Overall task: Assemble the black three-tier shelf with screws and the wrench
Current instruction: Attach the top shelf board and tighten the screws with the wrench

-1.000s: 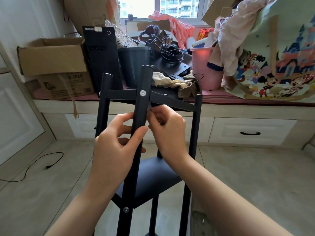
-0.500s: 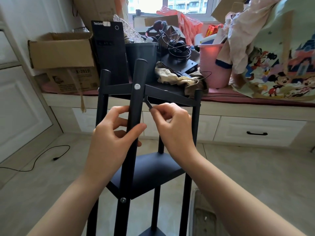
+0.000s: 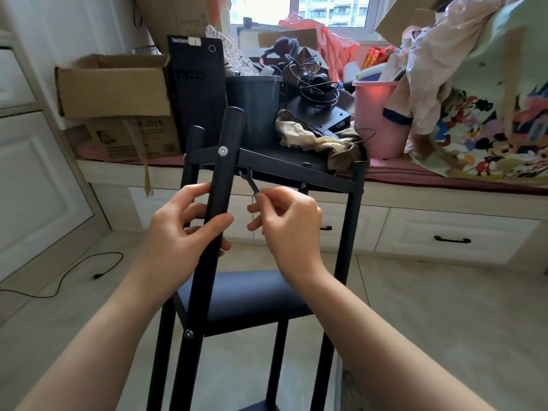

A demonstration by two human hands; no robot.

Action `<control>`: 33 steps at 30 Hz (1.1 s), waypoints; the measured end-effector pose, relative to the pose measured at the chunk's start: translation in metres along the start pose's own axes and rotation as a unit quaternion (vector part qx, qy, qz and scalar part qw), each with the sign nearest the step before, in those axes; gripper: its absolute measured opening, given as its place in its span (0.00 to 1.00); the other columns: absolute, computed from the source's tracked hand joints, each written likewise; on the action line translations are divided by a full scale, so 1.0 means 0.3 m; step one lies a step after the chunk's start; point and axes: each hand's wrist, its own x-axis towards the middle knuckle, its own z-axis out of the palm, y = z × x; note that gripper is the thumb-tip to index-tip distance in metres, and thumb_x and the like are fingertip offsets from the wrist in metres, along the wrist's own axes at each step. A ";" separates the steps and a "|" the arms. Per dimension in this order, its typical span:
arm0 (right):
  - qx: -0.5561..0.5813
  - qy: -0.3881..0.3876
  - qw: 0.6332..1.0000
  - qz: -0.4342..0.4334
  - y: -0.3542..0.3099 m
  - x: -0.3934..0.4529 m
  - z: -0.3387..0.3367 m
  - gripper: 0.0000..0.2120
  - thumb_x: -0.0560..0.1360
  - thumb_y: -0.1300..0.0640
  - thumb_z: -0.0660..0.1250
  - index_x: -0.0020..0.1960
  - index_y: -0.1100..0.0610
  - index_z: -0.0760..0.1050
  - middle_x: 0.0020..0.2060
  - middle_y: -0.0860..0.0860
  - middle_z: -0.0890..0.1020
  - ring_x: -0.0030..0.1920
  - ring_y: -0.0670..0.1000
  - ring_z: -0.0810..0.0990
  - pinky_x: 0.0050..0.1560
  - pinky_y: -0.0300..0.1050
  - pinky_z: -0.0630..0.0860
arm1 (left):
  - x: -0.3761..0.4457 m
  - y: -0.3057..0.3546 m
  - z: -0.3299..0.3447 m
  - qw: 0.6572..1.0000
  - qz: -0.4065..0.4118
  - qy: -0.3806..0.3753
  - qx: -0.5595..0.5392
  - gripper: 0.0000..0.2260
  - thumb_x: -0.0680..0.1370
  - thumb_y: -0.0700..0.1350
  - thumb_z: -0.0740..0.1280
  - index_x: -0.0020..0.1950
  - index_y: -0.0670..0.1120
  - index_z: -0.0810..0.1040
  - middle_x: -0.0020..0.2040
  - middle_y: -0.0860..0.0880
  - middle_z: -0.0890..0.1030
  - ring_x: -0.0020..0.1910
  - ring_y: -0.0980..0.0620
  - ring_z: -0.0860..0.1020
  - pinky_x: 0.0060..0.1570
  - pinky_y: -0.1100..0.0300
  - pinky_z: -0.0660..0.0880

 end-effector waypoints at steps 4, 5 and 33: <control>0.040 -0.006 0.999 0.009 -0.013 0.005 0.073 0.05 0.80 0.62 0.64 0.49 0.60 0.78 0.38 0.50 0.85 0.29 0.45 0.83 0.32 0.36 0.74 | 0.006 -0.011 -0.043 1.000 -0.006 0.004 0.004 0.17 0.76 0.45 0.73 0.60 0.62 0.76 0.46 0.50 0.85 0.35 0.45 0.85 0.36 0.57 0.83; 0.039 -0.007 0.999 0.001 -0.017 0.008 0.087 0.04 0.80 0.63 0.64 0.49 0.60 0.78 0.38 0.50 0.85 0.29 0.44 0.83 0.33 0.36 0.74 | 0.004 -0.013 -0.051 1.000 -0.006 0.004 0.005 0.17 0.76 0.44 0.72 0.59 0.63 0.75 0.46 0.51 0.85 0.35 0.45 0.85 0.37 0.57 0.83; 0.004 -0.017 1.000 -0.023 0.084 0.019 0.303 0.12 0.77 0.64 0.66 0.59 0.57 0.78 0.44 0.53 0.85 0.44 0.55 0.83 0.46 0.57 0.80 | -0.012 -0.003 -0.067 0.999 -0.025 -0.012 -0.021 0.15 0.77 0.42 0.71 0.62 0.54 0.76 0.48 0.50 0.85 0.36 0.45 0.85 0.36 0.63 0.80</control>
